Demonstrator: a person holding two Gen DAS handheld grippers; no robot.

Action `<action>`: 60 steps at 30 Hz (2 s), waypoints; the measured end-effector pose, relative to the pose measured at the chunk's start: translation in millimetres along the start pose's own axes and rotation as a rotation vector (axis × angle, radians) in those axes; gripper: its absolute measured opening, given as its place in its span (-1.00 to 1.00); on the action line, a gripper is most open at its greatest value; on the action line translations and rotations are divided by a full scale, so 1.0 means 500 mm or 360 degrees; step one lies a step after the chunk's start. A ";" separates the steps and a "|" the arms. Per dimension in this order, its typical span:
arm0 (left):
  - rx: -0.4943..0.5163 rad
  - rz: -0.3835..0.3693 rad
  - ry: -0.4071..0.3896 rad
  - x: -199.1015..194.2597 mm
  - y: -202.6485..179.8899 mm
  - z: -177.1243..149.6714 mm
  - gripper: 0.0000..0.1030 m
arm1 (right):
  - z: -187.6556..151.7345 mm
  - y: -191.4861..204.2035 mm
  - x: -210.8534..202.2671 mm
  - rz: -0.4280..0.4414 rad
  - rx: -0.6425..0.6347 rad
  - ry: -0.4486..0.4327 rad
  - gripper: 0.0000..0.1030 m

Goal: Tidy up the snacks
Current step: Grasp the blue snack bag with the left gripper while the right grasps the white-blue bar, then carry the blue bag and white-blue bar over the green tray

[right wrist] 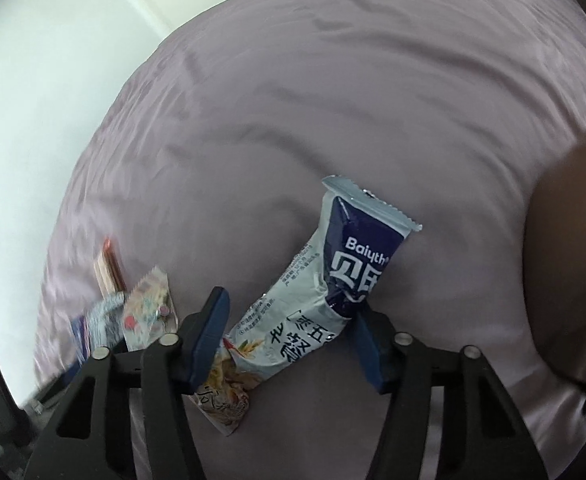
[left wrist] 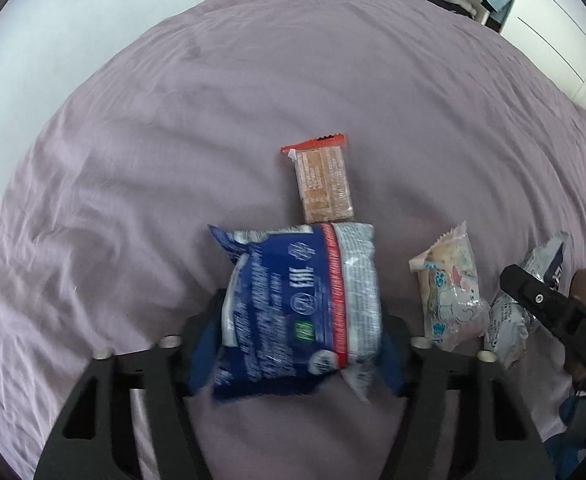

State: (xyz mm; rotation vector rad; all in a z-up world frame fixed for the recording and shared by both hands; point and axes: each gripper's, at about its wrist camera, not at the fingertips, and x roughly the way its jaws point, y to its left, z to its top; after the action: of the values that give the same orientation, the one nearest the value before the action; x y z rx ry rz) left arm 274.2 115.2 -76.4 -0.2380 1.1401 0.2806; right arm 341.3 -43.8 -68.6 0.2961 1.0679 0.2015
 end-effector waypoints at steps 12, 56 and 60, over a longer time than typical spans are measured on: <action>0.0150 -0.0035 -0.0072 -0.041 -0.007 -0.023 -0.02 | -0.022 0.019 -0.063 0.0060 -0.0253 0.0084 -1.00; 0.1239 -0.0409 0.0068 -0.428 -0.336 -0.295 -0.02 | -0.271 -0.220 -0.535 0.0001 -0.0056 0.0175 -1.00; 0.1391 -0.0502 0.0073 -0.443 -0.418 -0.333 -0.02 | -0.288 -0.313 -0.582 -0.0079 0.0083 0.0116 -1.00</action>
State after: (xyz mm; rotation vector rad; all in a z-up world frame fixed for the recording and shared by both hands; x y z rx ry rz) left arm 115.8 -157.2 69.2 0.3513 1.1534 -0.5077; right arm 80.5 -259.3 56.1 0.3109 1.1527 0.1409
